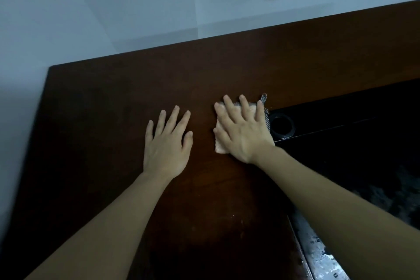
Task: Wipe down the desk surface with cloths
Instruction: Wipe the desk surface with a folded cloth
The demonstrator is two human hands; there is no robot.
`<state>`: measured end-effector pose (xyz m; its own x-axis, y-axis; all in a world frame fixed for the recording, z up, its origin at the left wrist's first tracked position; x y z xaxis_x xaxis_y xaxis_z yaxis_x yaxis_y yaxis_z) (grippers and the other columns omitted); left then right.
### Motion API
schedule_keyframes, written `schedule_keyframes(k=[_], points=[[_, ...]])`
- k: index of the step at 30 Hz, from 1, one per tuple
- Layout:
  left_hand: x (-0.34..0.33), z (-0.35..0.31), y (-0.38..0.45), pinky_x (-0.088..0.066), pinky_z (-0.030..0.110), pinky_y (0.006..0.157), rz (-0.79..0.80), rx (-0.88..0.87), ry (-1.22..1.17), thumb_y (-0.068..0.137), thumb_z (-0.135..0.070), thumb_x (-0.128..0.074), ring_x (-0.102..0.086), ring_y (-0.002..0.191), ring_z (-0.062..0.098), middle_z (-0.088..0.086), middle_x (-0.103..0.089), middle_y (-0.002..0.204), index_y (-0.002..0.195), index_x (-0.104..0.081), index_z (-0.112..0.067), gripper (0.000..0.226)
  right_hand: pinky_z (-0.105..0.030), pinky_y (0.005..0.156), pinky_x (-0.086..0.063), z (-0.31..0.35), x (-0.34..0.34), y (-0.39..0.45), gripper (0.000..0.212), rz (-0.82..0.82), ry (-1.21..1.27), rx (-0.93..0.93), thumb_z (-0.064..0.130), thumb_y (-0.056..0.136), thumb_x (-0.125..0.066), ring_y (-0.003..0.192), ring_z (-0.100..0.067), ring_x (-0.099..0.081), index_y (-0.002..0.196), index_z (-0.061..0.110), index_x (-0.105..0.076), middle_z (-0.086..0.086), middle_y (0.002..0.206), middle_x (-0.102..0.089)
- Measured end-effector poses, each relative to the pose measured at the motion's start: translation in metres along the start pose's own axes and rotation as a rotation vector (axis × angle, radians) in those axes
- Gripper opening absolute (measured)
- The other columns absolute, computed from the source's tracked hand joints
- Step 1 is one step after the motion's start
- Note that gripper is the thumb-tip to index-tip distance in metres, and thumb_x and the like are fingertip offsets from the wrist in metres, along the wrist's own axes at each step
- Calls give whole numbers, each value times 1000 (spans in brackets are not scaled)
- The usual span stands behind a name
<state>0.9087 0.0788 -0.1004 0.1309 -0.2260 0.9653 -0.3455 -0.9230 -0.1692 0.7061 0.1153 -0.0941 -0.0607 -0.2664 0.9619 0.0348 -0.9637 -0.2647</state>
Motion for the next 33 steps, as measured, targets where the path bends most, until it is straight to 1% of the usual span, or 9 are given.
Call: schedule_keyframes(k=[3, 6, 9, 16, 19, 21, 23, 26, 33], points=[[2, 2, 1, 0, 46, 126, 1, 0, -47, 106, -47, -25, 3, 156, 18, -8, -4, 170, 160, -15, -38, 55, -66, 120, 7, 5, -14, -44, 72, -10, -21, 70, 59, 96, 8, 154, -38, 15, 161, 28, 12, -3, 170, 13], [9, -2, 2, -4, 47, 126, -22, 19, -110, 107, -45, -28, -5, 156, 17, -9, -13, 169, 158, -25, -35, 53, -65, 121, -3, -10, -29, -82, 67, -39, -23, 117, 58, 104, -7, 156, -39, -1, 164, 27, -6, -4, 171, -6], [17, -16, 1, -3, 46, 127, -52, 3, -151, 107, -43, -28, -7, 156, 15, -9, -15, 168, 158, -27, -34, 51, -62, 118, -6, -36, -35, -98, 65, -23, -48, 104, 59, 106, -9, 155, -38, -10, 163, 28, -13, -2, 170, -14], [13, -42, 1, -2, 44, 127, -32, -57, -176, 108, -43, -27, -1, 156, 14, -11, -10, 169, 158, -24, -37, 51, -57, 120, 1, -84, -36, -108, 68, -47, -39, -52, 62, 105, -3, 156, -35, 2, 163, 26, 2, -5, 171, 1], [8, -45, 0, -1, 46, 127, -21, -76, -151, 108, -44, -26, 0, 156, 15, -11, -9, 169, 159, -23, -37, 52, -57, 122, -1, -103, -33, -102, 67, -31, -21, -105, 62, 102, 10, 156, -33, 4, 160, 29, 12, -4, 170, 4], [7, -45, 0, 1, 47, 127, -28, -73, -125, 107, -45, -25, 1, 156, 15, -11, -9, 169, 159, -22, -37, 53, -57, 123, 0, -116, -30, -94, 69, -40, -23, -126, 62, 94, 24, 156, -31, 12, 157, 32, 22, -1, 169, 14], [8, -45, 0, 4, 49, 126, -33, -58, -96, 107, -46, -24, 2, 156, 16, -11, -9, 169, 159, -21, -36, 54, -53, 122, 8, -128, -25, -82, 70, -52, -22, -139, 61, 89, 30, 153, -25, 23, 154, 35, 31, 5, 165, 27], [11, -42, 0, 6, 49, 125, -46, -43, -71, 106, -46, -24, 3, 156, 17, -10, -10, 169, 160, -20, -35, 55, -49, 123, 11, -142, -15, -61, 70, -18, -6, -162, 57, 87, 24, 152, -20, 28, 154, 36, 30, 11, 162, 33], [13, -27, -2, 7, 50, 125, -28, -18, -54, 105, -47, -25, 4, 156, 17, -10, -8, 169, 160, -18, -36, 56, -52, 123, 11, -159, 2, -17, 59, 1, 39, -205, 50, 105, -2, 154, -20, 21, 159, 37, 18, 10, 168, 21]])
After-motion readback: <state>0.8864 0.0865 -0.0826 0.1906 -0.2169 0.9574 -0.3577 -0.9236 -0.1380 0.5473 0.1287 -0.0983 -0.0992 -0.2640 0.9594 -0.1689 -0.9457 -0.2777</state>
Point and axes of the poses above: each hand's wrist, its own y-axis towards the middle knuckle, its own x-axis out of the back of the hand, z = x × y, the point moved 1 cm from there along y, towards the middle knuckle
